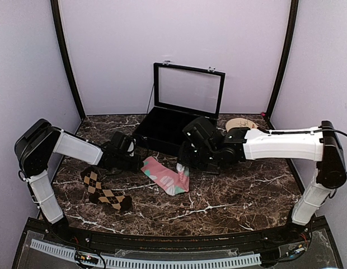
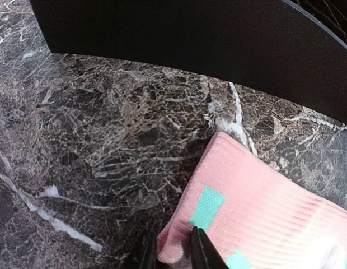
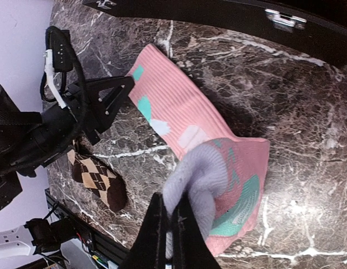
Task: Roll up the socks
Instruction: Fold the sock at the center of the board.
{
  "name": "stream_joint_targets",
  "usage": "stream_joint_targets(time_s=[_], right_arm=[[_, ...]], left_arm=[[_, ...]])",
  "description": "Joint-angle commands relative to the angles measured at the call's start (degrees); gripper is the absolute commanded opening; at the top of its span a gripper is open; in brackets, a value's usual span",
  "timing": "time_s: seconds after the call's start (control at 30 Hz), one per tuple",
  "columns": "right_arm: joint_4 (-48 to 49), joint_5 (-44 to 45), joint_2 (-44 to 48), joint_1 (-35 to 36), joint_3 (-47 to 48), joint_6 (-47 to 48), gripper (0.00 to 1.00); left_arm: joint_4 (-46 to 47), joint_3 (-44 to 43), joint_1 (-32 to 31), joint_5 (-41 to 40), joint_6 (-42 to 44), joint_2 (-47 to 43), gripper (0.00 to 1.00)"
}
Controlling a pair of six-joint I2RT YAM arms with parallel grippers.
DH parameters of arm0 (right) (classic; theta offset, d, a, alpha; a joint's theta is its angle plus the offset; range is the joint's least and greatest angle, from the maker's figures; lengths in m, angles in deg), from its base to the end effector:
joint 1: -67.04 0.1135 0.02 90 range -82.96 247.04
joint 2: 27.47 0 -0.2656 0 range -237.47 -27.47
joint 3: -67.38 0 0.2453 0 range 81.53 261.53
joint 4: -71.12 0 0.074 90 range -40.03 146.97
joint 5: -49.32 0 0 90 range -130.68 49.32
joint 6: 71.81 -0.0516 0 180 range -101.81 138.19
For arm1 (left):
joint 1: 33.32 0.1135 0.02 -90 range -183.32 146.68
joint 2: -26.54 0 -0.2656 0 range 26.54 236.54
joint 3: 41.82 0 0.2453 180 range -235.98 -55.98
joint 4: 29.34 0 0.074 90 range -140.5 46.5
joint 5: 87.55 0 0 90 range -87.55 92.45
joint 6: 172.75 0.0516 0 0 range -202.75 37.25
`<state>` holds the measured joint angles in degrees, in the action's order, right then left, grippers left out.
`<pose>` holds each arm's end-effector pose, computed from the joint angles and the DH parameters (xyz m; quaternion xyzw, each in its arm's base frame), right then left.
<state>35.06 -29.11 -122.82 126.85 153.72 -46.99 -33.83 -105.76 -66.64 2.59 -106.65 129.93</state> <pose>0.1975 0.3189 0.2513 0.0815 0.9166 0.2942 0.2582 0.3019 -0.1986 0.1289 0.0760 0.9172 -0.1883 0.3429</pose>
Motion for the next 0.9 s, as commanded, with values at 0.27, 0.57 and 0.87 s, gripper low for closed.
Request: stream_joint_targets(time_s=[0.27, 0.57, 0.87], right_arm=[[6.08, -3.38, -9.33, -0.57, 10.29, 1.91, 0.0], [6.25, -3.08, -15.98, -0.57, 18.66, 2.01, 0.0], [5.96, -2.09, -21.55, -0.53, 23.47, 2.0, 0.0]], left_arm=[[-4.64, 4.38, -0.34, 0.89, -3.39, 0.15, 0.2], [-2.82, 5.95, -0.34, 2.19, -5.59, -0.62, 0.18], [-0.74, 7.69, -0.34, 3.93, -7.91, -1.15, 0.17]])
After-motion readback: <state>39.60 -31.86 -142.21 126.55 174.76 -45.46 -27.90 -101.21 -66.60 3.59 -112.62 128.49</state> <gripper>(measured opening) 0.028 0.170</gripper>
